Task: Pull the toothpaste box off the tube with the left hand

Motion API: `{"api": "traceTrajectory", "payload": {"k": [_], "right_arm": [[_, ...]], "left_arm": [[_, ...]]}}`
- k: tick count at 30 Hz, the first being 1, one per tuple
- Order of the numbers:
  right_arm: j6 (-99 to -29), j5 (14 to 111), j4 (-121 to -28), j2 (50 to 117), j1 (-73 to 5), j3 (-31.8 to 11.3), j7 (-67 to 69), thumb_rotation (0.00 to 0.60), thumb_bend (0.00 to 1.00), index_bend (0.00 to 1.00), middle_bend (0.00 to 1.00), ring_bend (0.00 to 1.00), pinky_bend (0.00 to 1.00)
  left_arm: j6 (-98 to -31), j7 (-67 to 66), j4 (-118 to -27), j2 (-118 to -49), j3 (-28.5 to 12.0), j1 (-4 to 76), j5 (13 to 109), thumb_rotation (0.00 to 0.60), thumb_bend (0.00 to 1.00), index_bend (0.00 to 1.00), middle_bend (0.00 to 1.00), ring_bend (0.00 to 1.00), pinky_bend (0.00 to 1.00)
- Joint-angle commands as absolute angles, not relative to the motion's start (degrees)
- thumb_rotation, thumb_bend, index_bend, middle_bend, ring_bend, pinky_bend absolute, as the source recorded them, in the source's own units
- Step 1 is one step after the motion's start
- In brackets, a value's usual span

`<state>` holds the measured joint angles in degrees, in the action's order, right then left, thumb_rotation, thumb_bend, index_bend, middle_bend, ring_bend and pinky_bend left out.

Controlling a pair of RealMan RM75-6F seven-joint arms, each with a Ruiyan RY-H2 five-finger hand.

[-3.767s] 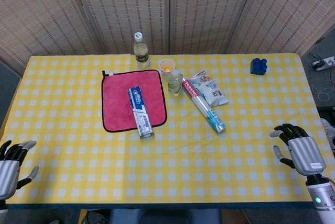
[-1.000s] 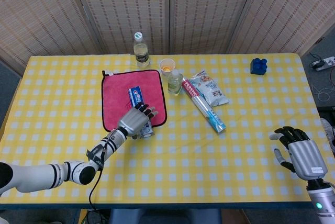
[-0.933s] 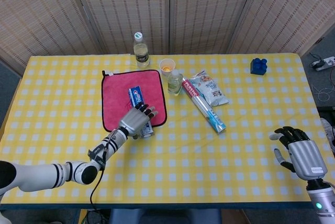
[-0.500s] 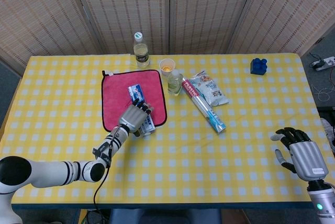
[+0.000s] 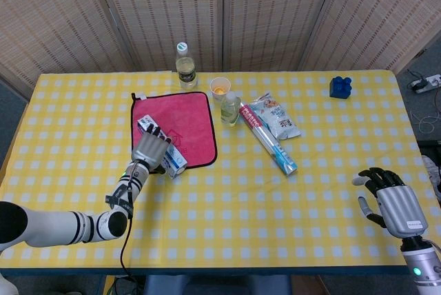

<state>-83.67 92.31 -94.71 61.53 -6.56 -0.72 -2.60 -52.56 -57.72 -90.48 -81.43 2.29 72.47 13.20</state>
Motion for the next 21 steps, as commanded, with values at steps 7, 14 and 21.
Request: {"api": "traceTrajectory", "payload": {"k": [7,14,21], "right_arm": [[-83.99,92.86,-95.12,61.56,-6.54,-0.63,-2.97,0.6,0.39,0.37,0.29,0.18,0.22],[-84.01,92.96,-94.95,61.67,-6.51,-0.56,-2.73,0.6,0.39,0.37,0.29,0.18,0.22],[-84.27,92.8,-94.55,61.7,-6.34,-0.59,-2.26,0.6,0.39,0.37,0.29,0.18,0.22]], "left_arm": [[-57.05,-61.85,-98.97,-76.31,4.92,73.9,5.89,0.233,0.22,0.23,0.33,0.08,0.0],[-63.01,-53.99,-97.93,-77.18,4.05,68.98,25.61,0.247,0.22,0.2,0.3,0.08,0.0],[-59.82,-47.6,-92.51,-78.62,1.82,66.75,34.25,0.311,0.22,0.14,0.23,0.03,0.0]]}}
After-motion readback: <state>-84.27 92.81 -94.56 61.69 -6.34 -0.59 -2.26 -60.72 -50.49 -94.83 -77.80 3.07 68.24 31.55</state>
